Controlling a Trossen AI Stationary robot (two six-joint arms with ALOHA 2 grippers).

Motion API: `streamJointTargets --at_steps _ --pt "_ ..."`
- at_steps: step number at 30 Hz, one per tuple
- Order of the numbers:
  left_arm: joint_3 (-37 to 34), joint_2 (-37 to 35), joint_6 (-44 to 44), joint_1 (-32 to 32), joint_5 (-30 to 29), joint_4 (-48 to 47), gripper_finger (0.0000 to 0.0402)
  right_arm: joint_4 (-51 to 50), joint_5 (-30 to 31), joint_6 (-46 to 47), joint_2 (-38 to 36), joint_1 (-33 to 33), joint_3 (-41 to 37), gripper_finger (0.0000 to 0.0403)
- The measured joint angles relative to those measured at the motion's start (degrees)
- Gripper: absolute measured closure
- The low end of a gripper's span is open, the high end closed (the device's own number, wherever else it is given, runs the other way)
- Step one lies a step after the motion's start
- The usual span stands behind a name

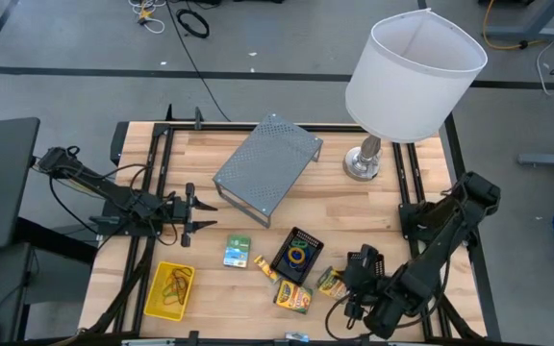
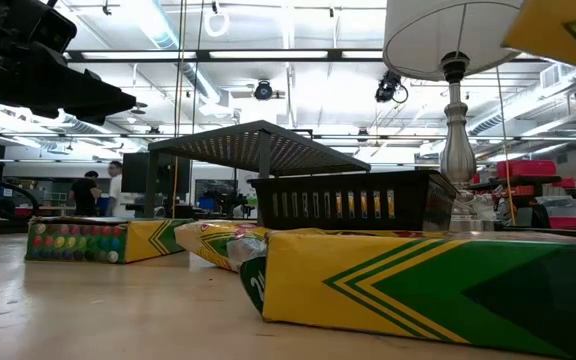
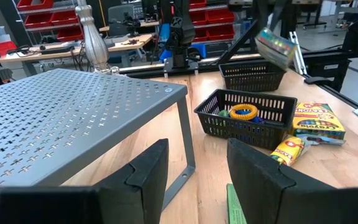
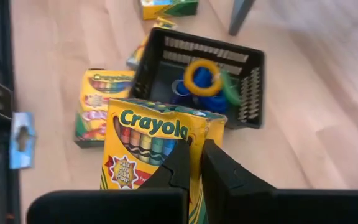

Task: Pick & Place Office Desk Supplies
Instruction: Put the box of crayons into right black bin

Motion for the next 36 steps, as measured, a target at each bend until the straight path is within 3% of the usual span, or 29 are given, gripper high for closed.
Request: streamJointTargets --at_steps 13,21,29,36 --pt "0.0 0.4 0.0 0.0 0.0 0.0 0.0232 -21.5 -8.2 13.2 -2.8 2.0 0.0 0.0387" --pt "0.0 0.7 -0.1 0.0 0.0 0.0 0.0232 -21.6 -8.6 14.0 -2.7 2.2 -0.5 0.0387" --pt "0.0 0.7 -0.4 0.0 0.0 0.0 0.0232 -19.5 -8.2 20.1 -2.6 3.8 -7.0 0.0387" --pt "0.0 0.7 -0.4 0.0 0.0 0.0 0.0232 -16.7 -2.2 28.6 -2.6 7.6 -11.3 0.0387"
